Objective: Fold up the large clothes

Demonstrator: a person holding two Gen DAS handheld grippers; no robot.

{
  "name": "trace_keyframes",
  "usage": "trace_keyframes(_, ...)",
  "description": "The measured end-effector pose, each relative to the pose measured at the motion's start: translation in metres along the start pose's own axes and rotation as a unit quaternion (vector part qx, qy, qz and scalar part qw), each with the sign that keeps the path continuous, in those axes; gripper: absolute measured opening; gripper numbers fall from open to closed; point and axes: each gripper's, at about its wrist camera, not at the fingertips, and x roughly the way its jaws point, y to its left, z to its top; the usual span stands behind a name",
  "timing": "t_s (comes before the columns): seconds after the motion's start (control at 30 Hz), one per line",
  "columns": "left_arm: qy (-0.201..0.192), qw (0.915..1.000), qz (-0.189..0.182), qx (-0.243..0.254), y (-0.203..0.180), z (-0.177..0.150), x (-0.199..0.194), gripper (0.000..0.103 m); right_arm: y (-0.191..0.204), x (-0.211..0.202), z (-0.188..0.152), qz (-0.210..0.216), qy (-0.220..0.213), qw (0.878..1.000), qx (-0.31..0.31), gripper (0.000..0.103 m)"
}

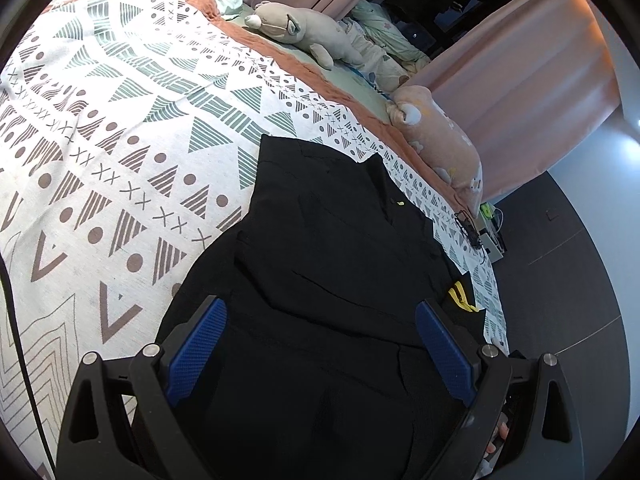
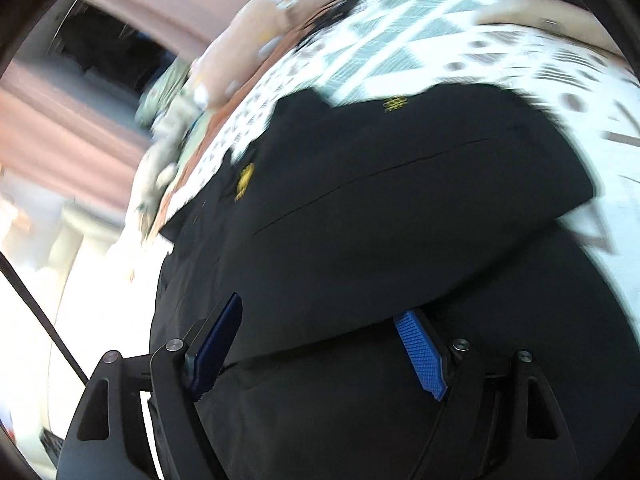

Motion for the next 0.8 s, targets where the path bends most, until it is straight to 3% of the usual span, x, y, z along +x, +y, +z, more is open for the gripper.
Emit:
trace_keyframes(0.17, 0.004, 0.9999, 0.011, 0.010, -0.004, -0.002, 0.006, 0.097, -0.029, -0.019, 0.016, -0.020, -0.034, 0.999, 0.024, 0.077)
trace_keyframes(0.37, 0.004, 0.9995, 0.030, 0.013, 0.000, -0.002, 0.012, 0.097, -0.044, -0.013, 0.030, -0.009, -0.055, 0.997, 0.054, 0.076)
trace_keyframes(0.4, 0.004, 0.9994, 0.032, 0.011, 0.001, -0.002, 0.012, 0.097, -0.044, -0.011, 0.031, -0.017, -0.063, 0.996, 0.055, 0.068)
trace_keyframes(0.43, 0.004, 0.9994, 0.033, 0.009, 0.002, -0.002, 0.012, 0.097, -0.042, -0.007, 0.030, -0.031, -0.070, 0.996, 0.054, 0.051)
trace_keyframes(0.53, 0.003, 0.9993, 0.035, 0.008, 0.004, -0.001, 0.013, 0.097, -0.040, 0.004, 0.013, -0.028, -0.069, 0.996, 0.043, 0.027)
trace_keyframes(0.73, 0.000, 0.9996, 0.029, -0.002, 0.009, 0.002, 0.010, 0.097, -0.015, 0.028, 0.005, 0.010, -0.068, 0.998, -0.010, 0.015)
trace_keyframes(0.8, -0.003, 0.9997, 0.025, -0.005, 0.010, 0.004, 0.008, 0.097, -0.005, 0.019, 0.001, 0.023, -0.071, 0.997, -0.030, 0.014)
